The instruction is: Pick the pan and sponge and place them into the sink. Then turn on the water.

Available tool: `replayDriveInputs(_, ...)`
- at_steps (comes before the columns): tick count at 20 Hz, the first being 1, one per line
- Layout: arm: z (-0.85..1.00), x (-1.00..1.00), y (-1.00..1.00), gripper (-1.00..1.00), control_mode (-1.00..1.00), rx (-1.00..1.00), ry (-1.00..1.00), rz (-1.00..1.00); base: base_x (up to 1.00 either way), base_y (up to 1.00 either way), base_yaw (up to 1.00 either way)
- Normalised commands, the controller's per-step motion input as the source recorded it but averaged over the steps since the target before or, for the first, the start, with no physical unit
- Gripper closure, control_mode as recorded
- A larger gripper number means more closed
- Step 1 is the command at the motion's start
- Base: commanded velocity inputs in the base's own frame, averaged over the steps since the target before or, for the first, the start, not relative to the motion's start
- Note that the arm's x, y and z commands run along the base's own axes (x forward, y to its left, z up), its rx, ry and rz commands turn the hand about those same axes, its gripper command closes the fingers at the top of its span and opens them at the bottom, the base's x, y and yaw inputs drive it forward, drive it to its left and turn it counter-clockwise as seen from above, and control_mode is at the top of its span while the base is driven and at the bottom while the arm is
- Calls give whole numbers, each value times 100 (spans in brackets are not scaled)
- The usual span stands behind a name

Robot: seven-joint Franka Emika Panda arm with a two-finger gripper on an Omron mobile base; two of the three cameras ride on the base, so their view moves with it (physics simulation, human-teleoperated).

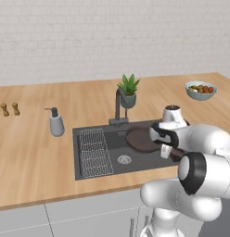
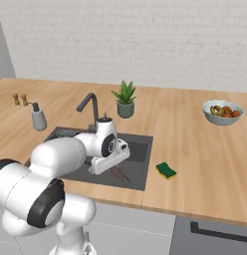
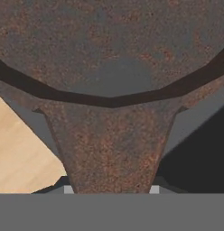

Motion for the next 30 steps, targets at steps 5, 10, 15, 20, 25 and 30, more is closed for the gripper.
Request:
replayDriveInputs(5, -18, 8, -4, 100, -100, -2, 1, 38, 0, 0, 0)
replayDriveInputs(10, -2, 28, 0, 100, -100, 0, 8, 26, 0, 0, 0)
replayDriveInputs(15, -2, 41, 0, 100, -100, 0, 8, 13, 0, 0, 0)
replayDriveInputs(20, -13, 46, 0, 100, -100, 0, 6, 6, 0, 0, 0)
replayDriveInputs(25, -33, 54, 5, 100, -100, 0, 2, 2, 0, 0, 0)
replayDriveInputs(30, -52, 47, 10, 100, -100, 0, 0, 2, 0, 0, 0)
